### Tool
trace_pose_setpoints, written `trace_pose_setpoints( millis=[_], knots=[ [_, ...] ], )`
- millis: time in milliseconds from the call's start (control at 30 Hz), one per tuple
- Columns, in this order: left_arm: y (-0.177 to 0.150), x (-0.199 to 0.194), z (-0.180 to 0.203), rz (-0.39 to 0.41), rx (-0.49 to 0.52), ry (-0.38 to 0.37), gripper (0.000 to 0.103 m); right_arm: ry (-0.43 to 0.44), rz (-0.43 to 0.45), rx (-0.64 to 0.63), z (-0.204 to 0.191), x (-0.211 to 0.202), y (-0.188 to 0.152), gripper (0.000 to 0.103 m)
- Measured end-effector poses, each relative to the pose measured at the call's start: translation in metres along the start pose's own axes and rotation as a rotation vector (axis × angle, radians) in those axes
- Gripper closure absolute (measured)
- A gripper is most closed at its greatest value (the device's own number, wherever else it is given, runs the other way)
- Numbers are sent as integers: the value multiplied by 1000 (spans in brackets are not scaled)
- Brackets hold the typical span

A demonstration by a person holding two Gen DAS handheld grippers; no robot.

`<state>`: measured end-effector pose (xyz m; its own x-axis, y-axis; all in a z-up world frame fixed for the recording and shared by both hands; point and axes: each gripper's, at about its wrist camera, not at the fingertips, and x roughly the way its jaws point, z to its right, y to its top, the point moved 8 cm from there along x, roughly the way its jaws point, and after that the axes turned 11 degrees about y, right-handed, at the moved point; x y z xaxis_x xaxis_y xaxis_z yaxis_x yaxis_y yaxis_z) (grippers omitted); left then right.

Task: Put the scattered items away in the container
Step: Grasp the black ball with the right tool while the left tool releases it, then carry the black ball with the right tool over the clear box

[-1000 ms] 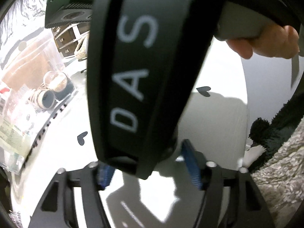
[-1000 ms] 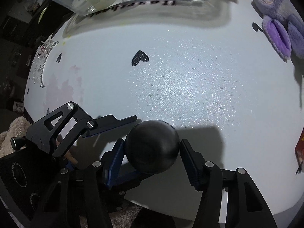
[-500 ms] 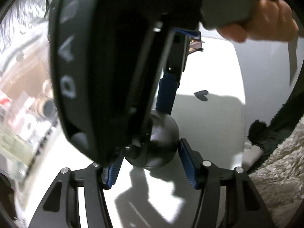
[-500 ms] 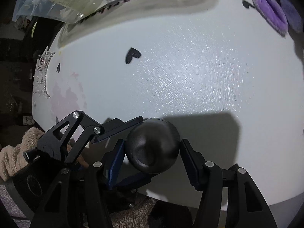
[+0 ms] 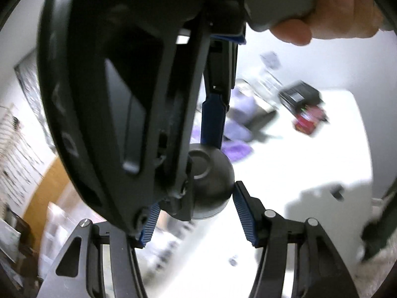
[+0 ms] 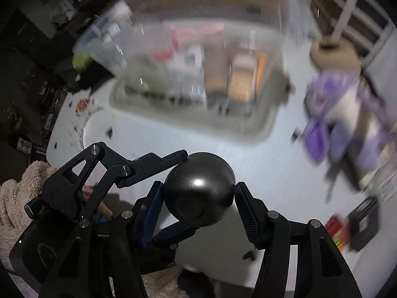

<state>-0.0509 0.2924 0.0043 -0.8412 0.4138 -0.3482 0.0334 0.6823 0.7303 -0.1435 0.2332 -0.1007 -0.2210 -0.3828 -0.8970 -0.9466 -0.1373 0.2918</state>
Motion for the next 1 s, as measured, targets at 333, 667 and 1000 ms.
trace_pose_setpoints(
  millis=[333,667,1000],
  knots=[
    [84,16,-133,119,-4,195,46,-85,157,-228,-33,-77,128,44],
    [78,51,-215,-2,-23,192,36,56,118,-202,-29,-29,213,44],
    [-49,54,-271,-183,-244,238,20,211,16,-151,-34,46,269,44]
  ],
)
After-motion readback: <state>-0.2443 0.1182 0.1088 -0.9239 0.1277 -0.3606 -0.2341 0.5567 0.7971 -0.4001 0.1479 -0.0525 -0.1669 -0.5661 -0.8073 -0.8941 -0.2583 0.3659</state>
